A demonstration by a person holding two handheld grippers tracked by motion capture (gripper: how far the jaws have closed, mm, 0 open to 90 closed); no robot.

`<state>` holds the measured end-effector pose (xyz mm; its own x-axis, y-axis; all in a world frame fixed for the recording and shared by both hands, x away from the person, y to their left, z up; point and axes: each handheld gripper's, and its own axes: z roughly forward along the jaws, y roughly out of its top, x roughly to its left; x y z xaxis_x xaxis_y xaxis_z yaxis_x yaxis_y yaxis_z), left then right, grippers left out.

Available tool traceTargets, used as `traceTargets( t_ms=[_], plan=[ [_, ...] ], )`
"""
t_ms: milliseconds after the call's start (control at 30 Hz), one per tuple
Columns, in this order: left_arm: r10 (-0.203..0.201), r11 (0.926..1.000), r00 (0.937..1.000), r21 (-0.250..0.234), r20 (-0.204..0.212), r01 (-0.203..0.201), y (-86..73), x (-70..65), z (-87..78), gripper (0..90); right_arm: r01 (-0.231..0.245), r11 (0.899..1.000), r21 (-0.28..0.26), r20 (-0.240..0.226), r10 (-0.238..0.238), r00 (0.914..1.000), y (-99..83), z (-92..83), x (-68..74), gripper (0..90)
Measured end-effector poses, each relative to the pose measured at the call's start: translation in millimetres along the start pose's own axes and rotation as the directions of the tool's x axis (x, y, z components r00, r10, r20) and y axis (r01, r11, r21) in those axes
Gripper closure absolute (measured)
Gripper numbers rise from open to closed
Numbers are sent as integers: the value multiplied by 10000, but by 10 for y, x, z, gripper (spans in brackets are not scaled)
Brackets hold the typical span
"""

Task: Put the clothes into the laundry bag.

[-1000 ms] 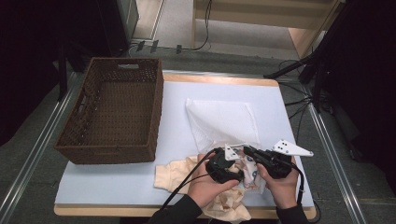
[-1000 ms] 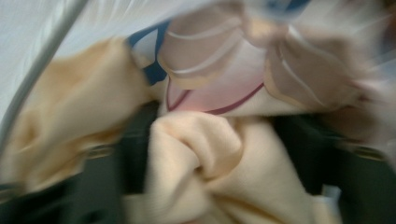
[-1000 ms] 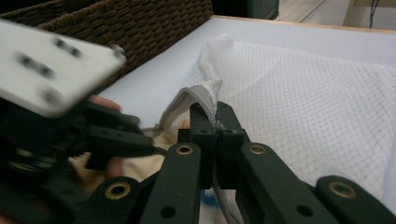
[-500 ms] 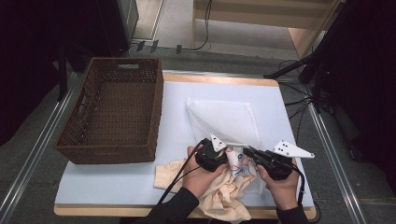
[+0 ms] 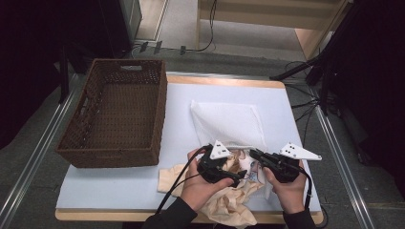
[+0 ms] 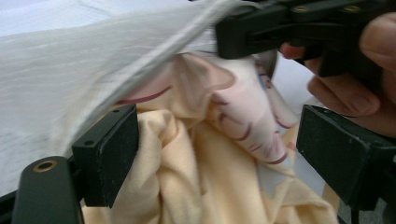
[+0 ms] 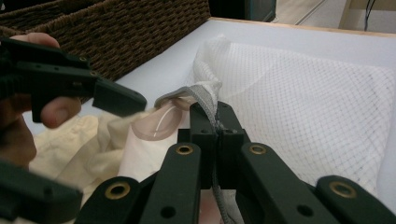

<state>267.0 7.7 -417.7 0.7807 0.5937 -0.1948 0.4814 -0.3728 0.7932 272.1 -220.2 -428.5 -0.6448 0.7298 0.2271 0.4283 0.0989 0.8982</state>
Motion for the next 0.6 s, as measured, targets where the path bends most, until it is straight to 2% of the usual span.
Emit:
traceTargets(
  t_ms=[67, 133, 167, 233, 267, 333, 367, 433, 467, 533, 567, 600],
  plan=[
    [236, 9974, 9986, 695, -468, -203, -3, -45, 152, 140, -4, 10000, 2, -39, 4, 10000, -3, 9, 11, 887],
    [140, 9899, 9941, 1421, -1077, 15, -29, -13, 347, 148, 40, 10000, 1, -77, -40, 10000, 0, 12, 29, 887],
    [-5, 9885, 9913, 1498, -1314, 203, -42, 13, 406, 190, 129, 9999, 23, -127, -128, 9998, 1, 9, 38, 887],
    [74, 9877, 9864, 1551, -1640, 183, -55, 58, 471, 379, 148, 9999, -16, -162, -148, 9998, 2, 1, 47, 887],
    [93, 9867, 9869, 1615, -1608, 170, -52, 83, 479, 558, 155, 9999, -53, -183, -156, 9997, 5, -7, 50, 888],
    [-295, 9880, 9906, 1464, -1336, 492, -19, 142, 439, 685, 138, 9999, -99, -238, -140, 9996, 9, -17, 54, 887],
    [-388, 9893, 9911, 1343, -1275, 560, -3, 157, 414, 720, 175, 9998, -122, -250, -178, 9995, 13, -26, 59, 888],
    [-738, 9947, 9869, 610, -1437, 832, 36, 197, 318, 737, 199, 9997, -113, -264, -202, 9994, 13, -37, 80, 888],
    [-926, 9954, 9819, 84, -1650, 953, 50, 212, 264, 738, 229, 9997, -131, -267, -233, 9994, 13, -39, 86, 888],
    [-1305, 9903, 9679, -750, -2149, 1169, 52, 240, 202, 735, 299, 9994, -167, -279, -304, 9991, 19, -48, 100, 888],
    [-1234, 9914, 9597, -728, -2524, 1083, 43, 250, 223, 726, 304, 9993, -213, -301, -310, 9991, 23, -52, 106, 888],
    [-1023, 9947, 9538, -333, -2824, 969, 29, 269, 293, 707, 310, 9994, -178, -317, -315, 9990, 26, -55, 114, 888]
  ],
)
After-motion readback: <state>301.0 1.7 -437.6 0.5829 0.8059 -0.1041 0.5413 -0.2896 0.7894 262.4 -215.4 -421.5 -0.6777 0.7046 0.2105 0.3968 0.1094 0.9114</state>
